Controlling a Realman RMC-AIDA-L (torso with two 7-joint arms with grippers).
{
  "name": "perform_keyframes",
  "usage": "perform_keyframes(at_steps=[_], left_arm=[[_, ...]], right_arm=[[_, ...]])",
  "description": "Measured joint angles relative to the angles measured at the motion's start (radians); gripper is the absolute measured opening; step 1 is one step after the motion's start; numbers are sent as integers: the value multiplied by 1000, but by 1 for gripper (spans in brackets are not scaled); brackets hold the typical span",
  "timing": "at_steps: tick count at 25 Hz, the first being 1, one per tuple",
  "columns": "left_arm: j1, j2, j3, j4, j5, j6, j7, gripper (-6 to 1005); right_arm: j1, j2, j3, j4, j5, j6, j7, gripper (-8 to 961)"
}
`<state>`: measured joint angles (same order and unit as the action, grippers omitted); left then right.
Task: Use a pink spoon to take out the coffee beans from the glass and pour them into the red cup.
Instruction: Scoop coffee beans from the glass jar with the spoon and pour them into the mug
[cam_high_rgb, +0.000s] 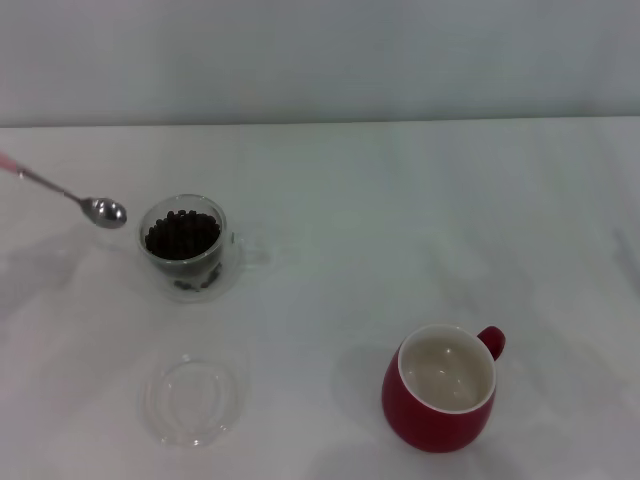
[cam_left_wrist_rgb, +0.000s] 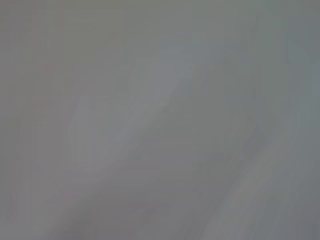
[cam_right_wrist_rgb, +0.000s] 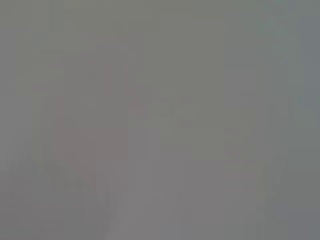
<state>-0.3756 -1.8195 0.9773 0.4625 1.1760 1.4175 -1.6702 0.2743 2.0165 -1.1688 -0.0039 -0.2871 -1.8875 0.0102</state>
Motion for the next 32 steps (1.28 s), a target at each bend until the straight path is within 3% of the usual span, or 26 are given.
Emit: perform_keyframes(at_steps=[5, 11, 20, 28, 32], left_arm=[[-98, 47, -2, 59, 141, -101, -103, 133], [-218, 68, -3, 65, 311, -209, -149, 132], [-333, 33, -2, 76, 500, -241, -193, 134], [-356, 11, 1, 85, 548, -256, -200, 133], [-353, -14, 2, 83, 567, -267, -201, 134]], right_arm=[[11, 2, -38, -5, -2, -12, 38, 791], [20, 3, -62, -11, -3, -13, 47, 787], [33, 4, -63, -13, -3, 22, 68, 786], [37, 1, -56, -20, 6, 61, 70, 786], [37, 0, -55, -23, 6, 63, 70, 786]])
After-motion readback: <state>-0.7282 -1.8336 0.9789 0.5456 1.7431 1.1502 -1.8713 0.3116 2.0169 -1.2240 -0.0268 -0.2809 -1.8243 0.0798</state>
